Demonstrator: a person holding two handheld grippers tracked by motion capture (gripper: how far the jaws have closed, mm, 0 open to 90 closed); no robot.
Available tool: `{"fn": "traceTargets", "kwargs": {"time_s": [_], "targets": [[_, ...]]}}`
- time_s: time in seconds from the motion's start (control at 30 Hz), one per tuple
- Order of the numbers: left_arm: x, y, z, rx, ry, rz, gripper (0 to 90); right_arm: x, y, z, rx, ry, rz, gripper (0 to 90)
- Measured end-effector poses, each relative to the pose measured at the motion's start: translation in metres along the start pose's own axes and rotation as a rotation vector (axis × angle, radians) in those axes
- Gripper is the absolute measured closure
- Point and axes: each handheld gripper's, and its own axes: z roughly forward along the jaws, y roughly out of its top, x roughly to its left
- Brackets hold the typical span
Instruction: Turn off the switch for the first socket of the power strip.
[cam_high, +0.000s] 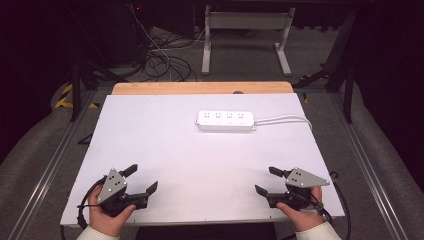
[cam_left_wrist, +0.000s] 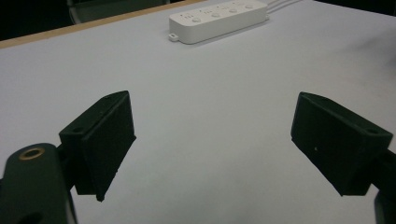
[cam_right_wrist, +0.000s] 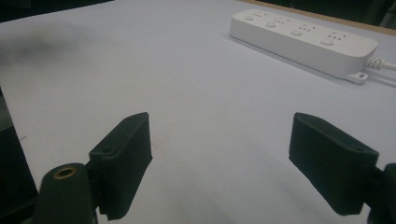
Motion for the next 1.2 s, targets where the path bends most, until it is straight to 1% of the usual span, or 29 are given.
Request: {"fn": "traceTargets", "kwargs": {"time_s": [0.23,0.27,0.3,0.33,0.4,0.6,0.77,0.8,0.83,0.93,0.97,1.0,1.03,1.1,1.13,1.17,1.2], "targets": [[-0.001,0.001,-0.001,-0.001,0.004,0.008,13.7,0.0,0.002,-0.002,-0.004,-0.005,-0.006,20.9],[0.0,0.001,-0.001,0.0,0.006,0.017,13.7,0.0,0.002,-0.002,-0.004,-0.005,-0.006,20.9],[-0.001,0.001,-0.001,0.0,0.005,0.012,13.8,0.0,0.002,-0.002,-0.003,-0.005,-0.007,20.8],[0.0,0.001,-0.002,0.001,0.008,0.019,13.8,0.0,0.002,-0.002,-0.003,-0.003,-0.009,20.9],[-0.001,0.001,-0.002,-0.003,0.007,0.014,13.7,0.001,0.002,-0.002,-0.005,-0.003,-0.008,21.0],[-0.001,0.002,-0.003,0.002,0.004,0.022,14.3,0.001,0.003,-0.002,-0.007,-0.004,-0.011,21.0],[-0.002,0.002,-0.003,0.002,0.011,0.021,14.1,0.001,0.005,-0.002,-0.004,-0.007,-0.013,21.3],[-0.001,0.002,-0.003,0.001,0.014,0.021,14.1,0.0,0.009,-0.002,0.003,-0.01,-0.016,23.8],[-0.001,0.002,-0.003,0.001,0.016,0.021,14.1,0.0,0.009,-0.002,0.003,-0.01,-0.016,23.8],[-0.001,0.002,-0.003,0.002,0.021,0.021,14.1,-0.003,0.021,-0.001,0.027,-0.014,-0.009,30.1],[-0.001,0.002,-0.003,0.002,0.022,0.021,14.1,-0.003,0.021,-0.001,0.027,-0.014,-0.009,30.1],[-0.001,0.002,-0.003,0.003,0.023,0.021,14.1,-0.005,0.029,0.0,0.042,-0.014,-0.016,33.3],[-0.001,0.002,-0.003,0.005,0.026,0.024,14.1,-0.006,0.032,0.001,0.045,-0.01,-0.02,35.0],[-0.001,0.002,-0.003,0.005,0.026,0.024,14.1,-0.007,0.041,0.003,0.05,-0.008,-0.027,37.5],[-0.001,0.002,-0.003,0.005,0.027,0.023,14.1,-0.007,0.041,0.003,0.05,-0.008,-0.027,37.5],[-0.001,0.002,-0.003,0.004,0.025,0.017,14.1,-0.009,0.048,0.006,0.054,-0.004,-0.034,39.6],[-0.001,0.002,-0.003,0.005,0.025,0.017,14.1,-0.009,0.048,0.006,0.054,-0.004,-0.034,39.6]]}}
